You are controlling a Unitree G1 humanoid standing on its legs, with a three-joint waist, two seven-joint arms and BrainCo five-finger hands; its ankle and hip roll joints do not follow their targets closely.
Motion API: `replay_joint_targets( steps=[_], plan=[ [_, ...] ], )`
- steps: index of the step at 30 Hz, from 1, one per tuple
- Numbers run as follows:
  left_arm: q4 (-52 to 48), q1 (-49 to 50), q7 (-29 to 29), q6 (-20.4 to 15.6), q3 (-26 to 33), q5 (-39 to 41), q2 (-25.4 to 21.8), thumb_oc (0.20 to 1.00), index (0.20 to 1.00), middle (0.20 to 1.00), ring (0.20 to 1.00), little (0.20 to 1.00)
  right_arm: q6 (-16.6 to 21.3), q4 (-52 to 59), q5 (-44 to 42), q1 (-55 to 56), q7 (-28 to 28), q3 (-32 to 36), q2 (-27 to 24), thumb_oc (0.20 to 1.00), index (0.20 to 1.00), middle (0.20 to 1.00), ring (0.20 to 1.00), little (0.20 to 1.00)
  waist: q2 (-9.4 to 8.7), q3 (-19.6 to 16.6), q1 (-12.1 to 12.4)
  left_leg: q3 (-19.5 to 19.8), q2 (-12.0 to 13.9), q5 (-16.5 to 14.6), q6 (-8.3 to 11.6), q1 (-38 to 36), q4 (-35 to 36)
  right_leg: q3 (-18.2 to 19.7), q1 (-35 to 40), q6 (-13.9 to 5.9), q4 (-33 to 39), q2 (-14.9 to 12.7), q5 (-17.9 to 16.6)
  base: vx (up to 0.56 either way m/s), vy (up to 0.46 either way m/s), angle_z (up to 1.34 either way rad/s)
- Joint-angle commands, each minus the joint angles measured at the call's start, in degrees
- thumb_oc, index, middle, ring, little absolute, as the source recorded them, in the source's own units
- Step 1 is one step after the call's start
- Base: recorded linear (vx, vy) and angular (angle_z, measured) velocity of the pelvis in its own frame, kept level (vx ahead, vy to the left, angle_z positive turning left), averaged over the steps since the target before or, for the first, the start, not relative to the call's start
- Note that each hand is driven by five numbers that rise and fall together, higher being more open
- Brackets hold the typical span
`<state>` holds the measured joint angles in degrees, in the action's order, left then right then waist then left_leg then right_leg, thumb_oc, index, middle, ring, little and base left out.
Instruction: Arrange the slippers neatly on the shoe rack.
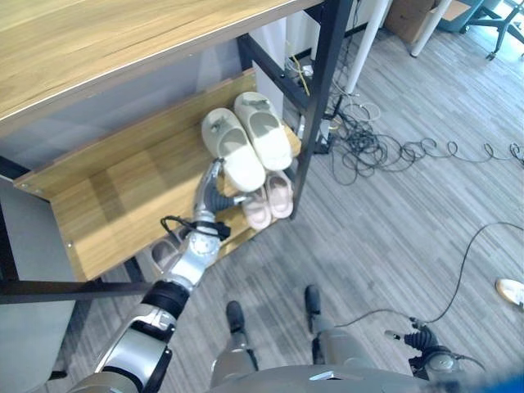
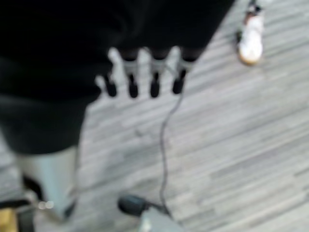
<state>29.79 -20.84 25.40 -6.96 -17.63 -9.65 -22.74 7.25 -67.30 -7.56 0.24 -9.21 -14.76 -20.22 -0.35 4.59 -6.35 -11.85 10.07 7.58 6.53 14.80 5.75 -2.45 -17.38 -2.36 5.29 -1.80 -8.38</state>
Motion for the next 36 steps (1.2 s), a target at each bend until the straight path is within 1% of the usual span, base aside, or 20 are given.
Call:
replay_joint_targets(
  steps=[1, 8, 12, 23, 27, 31, 36],
  plan=[
    [3.6, -9.1, -0.2, -2.5, -1.8, -0.2, 1.6, 1.0, 1.0, 1.0, 1.0, 1.0, 0.0, -0.5, 0.0, -2.8, -0.9, 1.6, -1.6, 1.0, 1.0, 1.0, 1.0, 1.0, 4.35, 1.8, -0.3, 2.9, 4.4, 1.5, 2.12, 1.3, -0.7, -0.6, -4.7, -2.89, -9.2, -0.5, 8.8, 0.0, 0.0, 0.0],
    [3.9, -9.7, -0.6, -2.4, -1.8, 0.1, 1.2, 1.0, 1.0, 1.0, 1.0, 1.0, -0.2, -0.8, 0.5, -2.8, -0.9, 1.5, -1.7, 1.0, 1.0, 1.0, 1.0, 1.0, 4.28, 1.5, -0.3, 2.9, 4.6, 1.7, 2.24, 1.3, -0.7, -0.8, -4.5, -2.91, -9.2, -0.4, 8.9, 0.0, 0.0, 0.0],
    [3.4, -9.1, -0.3, -2.4, -0.7, 0.1, 0.4, 1.0, 1.0, 1.0, 1.0, 1.0, -0.3, -0.8, 0.6, -2.6, -0.7, 1.6, -1.4, 1.0, 1.0, 1.0, 1.0, 1.0, 4.25, 1.2, -0.1, 2.9, 4.7, 1.7, 2.33, 1.1, -0.7, -0.9, -4.3, -2.9, -9.1, -0.3, 8.9, 0.0, 0.0, 0.0],
    [-1.0, -5.4, 1.9, -2.7, 6.3, 0.6, -3.8, 1.0, 1.0, 1.0, 1.0, 1.0, -0.5, -1.2, 0.6, -2.5, 0.3, 2.3, -0.9, 1.0, 1.0, 1.0, 1.0, 1.0, 4.57, 0.4, 1.1, 3.4, 4.4, 1.5, 2.54, 0.2, -0.7, -1.7, -2.2, -2.97, -8.7, -0.6, 9.3, 0.0, 0.0, 0.0],
    [-4.1, -3.0, 2.3, -2.8, 8.7, -0.3, -5.6, 1.0, 1.0, 1.0, 1.0, 1.0, -0.7, -1.5, 0.5, -2.3, 0.7, 2.6, -0.3, 1.0, 1.0, 1.0, 1.0, 1.0, 4.65, 0.1, 1.7, 3.7, 4.2, 1.3, 2.58, -0.6, -0.7, -2.1, -0.8, -3.12, -8.5, -0.8, 9.4, 0.01, 0.006, 0.03],
    [-6.6, 0.5, 0.7, -3.5, 9.9, -0.9, -7.5, 1.0, 1.0, 1.0, 1.0, 1.0, -1.1, -2.0, 0.2, -2.6, 1.2, 3.1, -0.1, 1.0, 1.0, 1.0, 1.0, 1.0, 4.67, -0.1, 2.4, 4.1, 3.8, 1.3, 2.56, -1.2, -0.7, -2.6, 0.3, -3.34, -8.5, -1.1, 9.6, 0.01, 0.011, 0.12],
    [-10.1, 8.3, -2.9, -5.5, 11.3, -0.6, -9.2, 1.0, 1.0, 1.0, 1.0, 1.0, -0.8, -2.1, 0.0, -3.4, 1.1, 3.8, 0.2, 1.0, 1.0, 1.0, 1.0, 1.0, 5.09, 0.0, 3.4, 4.2, 3.6, 1.2, 2.3, -1.4, -0.7, -2.7, 0.7, -3.37, -8.5, -1.2, 9.5, 0.0, 0.002, 0.02]
  ],
)
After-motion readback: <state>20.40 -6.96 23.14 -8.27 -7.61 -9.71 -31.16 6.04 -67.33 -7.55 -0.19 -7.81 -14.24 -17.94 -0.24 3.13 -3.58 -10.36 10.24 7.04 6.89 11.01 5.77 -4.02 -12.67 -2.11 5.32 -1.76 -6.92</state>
